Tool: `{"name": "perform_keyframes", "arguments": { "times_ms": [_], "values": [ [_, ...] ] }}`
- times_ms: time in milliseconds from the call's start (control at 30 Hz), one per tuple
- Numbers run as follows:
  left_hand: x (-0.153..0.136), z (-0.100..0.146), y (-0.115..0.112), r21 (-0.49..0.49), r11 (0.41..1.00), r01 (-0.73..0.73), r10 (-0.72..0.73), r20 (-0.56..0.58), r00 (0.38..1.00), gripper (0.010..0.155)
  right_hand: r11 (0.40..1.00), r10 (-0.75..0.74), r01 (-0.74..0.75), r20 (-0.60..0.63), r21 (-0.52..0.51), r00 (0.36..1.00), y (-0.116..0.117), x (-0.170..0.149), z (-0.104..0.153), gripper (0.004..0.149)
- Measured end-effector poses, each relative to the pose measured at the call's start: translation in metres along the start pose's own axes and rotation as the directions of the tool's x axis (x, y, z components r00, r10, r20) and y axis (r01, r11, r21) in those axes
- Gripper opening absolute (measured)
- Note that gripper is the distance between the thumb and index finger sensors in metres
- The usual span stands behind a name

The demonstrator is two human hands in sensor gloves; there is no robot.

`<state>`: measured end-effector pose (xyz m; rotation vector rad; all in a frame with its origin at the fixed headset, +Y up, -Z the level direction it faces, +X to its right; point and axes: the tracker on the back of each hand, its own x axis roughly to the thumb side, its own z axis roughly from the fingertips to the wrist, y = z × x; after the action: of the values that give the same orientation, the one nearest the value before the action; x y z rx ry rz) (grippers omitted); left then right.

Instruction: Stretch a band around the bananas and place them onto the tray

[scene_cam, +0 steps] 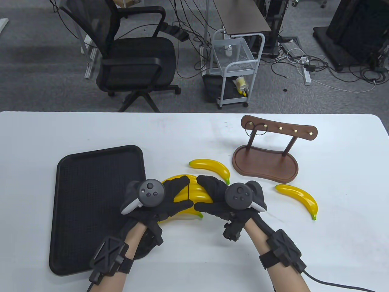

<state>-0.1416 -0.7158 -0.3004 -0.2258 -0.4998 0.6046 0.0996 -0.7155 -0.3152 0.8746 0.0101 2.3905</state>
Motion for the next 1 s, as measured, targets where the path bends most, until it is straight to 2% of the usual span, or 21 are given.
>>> {"name": "perform_keyframes", "arguments": {
  "times_ms": [533,800,1000],
  "values": [
    [0.007,-0.001,-0.006,0.035,0.995,0.093,-0.092,-0.042,0.995,0.077,0.983,0.168,-0.169,-0.022,-0.071,0.985,0.010,0.012,0.000,0.104],
    [0.008,-0.001,-0.006,0.037,0.995,0.095,-0.093,-0.042,0.995,0.077,0.987,0.137,-0.138,-0.017,-0.087,0.990,0.010,0.011,0.001,0.100],
    [0.006,0.000,-0.003,0.042,0.995,0.087,-0.086,-0.027,0.996,0.079,0.995,0.044,-0.043,0.007,-0.095,0.999,0.009,0.003,0.001,0.093]
  ]
}}
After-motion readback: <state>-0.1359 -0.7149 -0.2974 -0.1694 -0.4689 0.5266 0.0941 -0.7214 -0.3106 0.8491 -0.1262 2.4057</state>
